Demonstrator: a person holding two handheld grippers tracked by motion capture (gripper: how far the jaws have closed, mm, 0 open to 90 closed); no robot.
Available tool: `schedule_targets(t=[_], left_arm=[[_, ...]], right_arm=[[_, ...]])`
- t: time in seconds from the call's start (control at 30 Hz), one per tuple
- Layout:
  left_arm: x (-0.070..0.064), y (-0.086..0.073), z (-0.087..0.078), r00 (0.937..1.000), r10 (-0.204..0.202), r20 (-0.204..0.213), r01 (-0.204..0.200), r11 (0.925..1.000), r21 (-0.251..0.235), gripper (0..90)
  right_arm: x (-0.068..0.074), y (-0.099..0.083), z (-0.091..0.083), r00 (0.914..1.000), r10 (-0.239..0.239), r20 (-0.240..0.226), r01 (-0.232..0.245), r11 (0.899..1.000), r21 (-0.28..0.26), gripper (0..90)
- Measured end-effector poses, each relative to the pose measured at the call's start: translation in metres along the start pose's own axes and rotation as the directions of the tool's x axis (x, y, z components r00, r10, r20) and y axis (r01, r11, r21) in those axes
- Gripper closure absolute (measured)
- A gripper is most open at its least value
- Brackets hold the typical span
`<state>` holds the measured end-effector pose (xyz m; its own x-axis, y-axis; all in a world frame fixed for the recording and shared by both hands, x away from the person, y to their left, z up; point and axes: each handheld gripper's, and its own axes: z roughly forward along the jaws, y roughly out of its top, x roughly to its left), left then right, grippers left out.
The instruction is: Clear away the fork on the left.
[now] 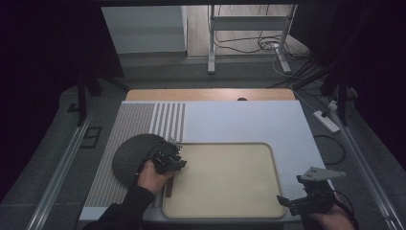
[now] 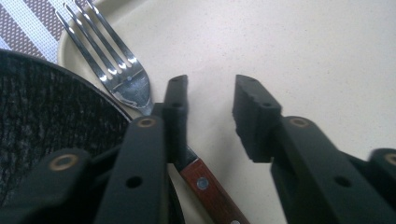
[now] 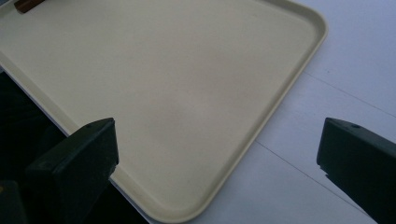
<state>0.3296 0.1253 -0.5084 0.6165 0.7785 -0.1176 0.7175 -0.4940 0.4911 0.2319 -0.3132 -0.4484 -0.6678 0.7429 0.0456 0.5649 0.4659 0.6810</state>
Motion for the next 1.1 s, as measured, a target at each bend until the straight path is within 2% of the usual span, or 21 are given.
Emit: schedule_targets(t=[0.17, 0.4, 0.57, 0.63, 0.8, 0.87, 0.97, 1.1], left_arm=[[-0.002, 0.0, -0.004, 0.9998, 0.018, 0.01, -0.018, 0.9995, -0.024, 56.2], [0.001, -0.002, -0.016, 0.9995, 0.025, 0.017, -0.023, 0.9972, -0.071, 45.0], [0.005, -0.007, -0.025, 0.9993, 0.031, 0.02, -0.029, 0.9929, -0.115, 31.7], [0.007, -0.008, -0.028, 0.9995, 0.025, 0.02, -0.022, 0.9918, -0.126, 25.7], [0.016, -0.013, -0.035, 0.9972, -0.011, 0.075, 0.023, 0.9866, -0.161, 12.9], [0.018, -0.014, -0.037, 0.9966, -0.026, 0.079, 0.039, 0.9843, -0.172, 8.4], [0.02, -0.017, -0.042, 0.9955, -0.027, 0.091, 0.043, 0.9834, -0.176, 3.4], [0.022, -0.023, -0.049, 0.994, -0.038, 0.103, 0.057, 0.9807, -0.187, 2.0]], right_arm=[[0.0, 0.0, 0.0, 1.0, 0.003, -0.001, -0.003, 1.0, 0.0, 0.0], [-0.001, 0.0, 0.0, 1.0, 0.007, -0.003, -0.007, 1.0, 0.0, 0.0], [-0.001, 0.0, 0.0, 0.9999, 0.01, -0.005, -0.01, 1.0, -0.003, 0.0], [-0.001, 0.0, 0.0, 0.9999, 0.011, -0.005, -0.011, 1.0, -0.003, 0.0], [-0.002, 0.0, -0.001, 0.9999, 0.015, -0.008, -0.015, 1.0, -0.006, 0.0], [-0.002, 0.0, -0.001, 0.9999, 0.015, -0.008, -0.015, 1.0, -0.006, 0.0], [-0.002, 0.0, -0.001, 0.9999, 0.015, -0.008, -0.015, 1.0, -0.006, 0.0], [-0.002, 0.0, -0.001, 0.9998, 0.018, -0.008, -0.018, 1.0, -0.005, 0.0]])
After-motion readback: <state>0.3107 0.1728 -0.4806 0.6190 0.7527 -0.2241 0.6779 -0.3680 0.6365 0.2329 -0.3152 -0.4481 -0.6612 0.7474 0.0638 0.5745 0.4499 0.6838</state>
